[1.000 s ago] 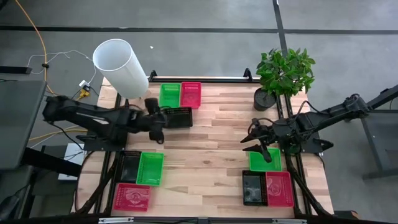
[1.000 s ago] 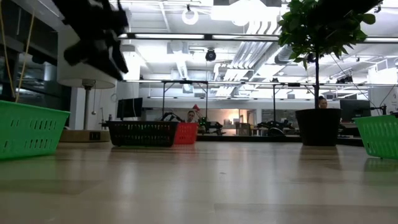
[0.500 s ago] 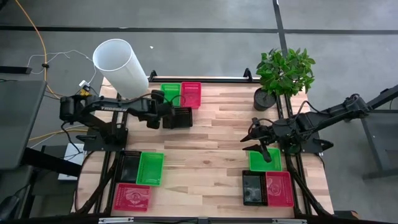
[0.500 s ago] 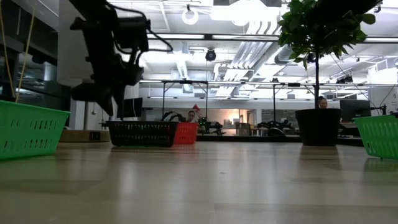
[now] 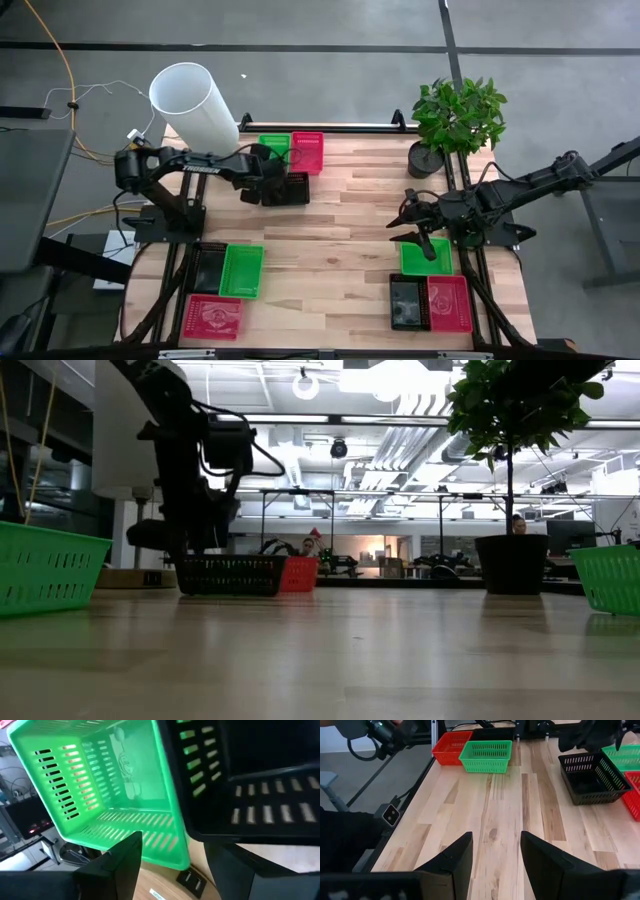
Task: Stack baskets by color
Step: Stack the top green bin on top of the bottom left green bin
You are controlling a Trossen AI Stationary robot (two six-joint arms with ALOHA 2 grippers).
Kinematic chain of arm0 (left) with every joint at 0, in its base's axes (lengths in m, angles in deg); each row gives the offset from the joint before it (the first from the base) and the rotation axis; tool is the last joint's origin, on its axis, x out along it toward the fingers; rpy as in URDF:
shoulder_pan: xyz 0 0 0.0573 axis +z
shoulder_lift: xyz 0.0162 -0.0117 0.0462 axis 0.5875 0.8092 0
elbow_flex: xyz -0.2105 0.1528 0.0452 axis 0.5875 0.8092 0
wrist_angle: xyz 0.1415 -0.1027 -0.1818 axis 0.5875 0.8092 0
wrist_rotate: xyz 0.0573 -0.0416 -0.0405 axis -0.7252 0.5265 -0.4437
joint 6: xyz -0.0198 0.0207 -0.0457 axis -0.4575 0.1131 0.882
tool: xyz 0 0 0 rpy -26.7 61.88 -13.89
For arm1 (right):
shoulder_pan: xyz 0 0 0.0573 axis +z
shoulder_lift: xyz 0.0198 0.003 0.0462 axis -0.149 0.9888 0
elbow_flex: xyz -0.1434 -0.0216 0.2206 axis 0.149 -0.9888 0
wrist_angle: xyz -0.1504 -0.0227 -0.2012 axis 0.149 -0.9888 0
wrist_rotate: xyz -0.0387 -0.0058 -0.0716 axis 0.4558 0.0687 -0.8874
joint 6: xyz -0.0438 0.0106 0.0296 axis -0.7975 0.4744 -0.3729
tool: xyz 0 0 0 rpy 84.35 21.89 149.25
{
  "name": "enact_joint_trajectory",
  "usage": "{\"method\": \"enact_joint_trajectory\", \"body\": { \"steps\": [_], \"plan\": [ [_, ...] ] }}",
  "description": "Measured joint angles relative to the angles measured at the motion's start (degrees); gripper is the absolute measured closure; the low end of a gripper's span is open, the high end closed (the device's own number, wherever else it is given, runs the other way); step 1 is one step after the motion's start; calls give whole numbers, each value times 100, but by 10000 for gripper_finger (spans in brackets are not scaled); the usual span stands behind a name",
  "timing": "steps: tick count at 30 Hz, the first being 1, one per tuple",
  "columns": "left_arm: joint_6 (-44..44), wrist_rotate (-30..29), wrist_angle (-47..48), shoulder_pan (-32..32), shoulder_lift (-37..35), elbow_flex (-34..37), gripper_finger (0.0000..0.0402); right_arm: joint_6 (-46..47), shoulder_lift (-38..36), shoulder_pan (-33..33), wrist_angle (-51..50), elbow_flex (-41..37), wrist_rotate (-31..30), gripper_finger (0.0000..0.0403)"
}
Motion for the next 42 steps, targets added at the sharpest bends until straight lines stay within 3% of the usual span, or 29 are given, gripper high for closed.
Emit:
{"method": "enact_joint_trajectory", "body": {
  "steps": [8,15,21,27,35,42],
  "plan": [
    [-114,-24,-129,234,69,2,222,0,0,0,4,0,-2,249],
    [-228,236,-139,226,69,2,318,0,0,0,4,0,-1,249],
    [-250,90,-162,226,62,4,393,0,0,0,4,0,-2,249],
    [-253,-74,-162,141,-195,2,399,0,0,0,6,-2,-2,249],
    [-201,-610,-280,-222,-1064,-85,400,-1,0,0,9,-2,-168,249],
    [566,-668,488,-1307,-1705,-1002,401,-132,0,0,314,-4,-172,249]
  ]
}}
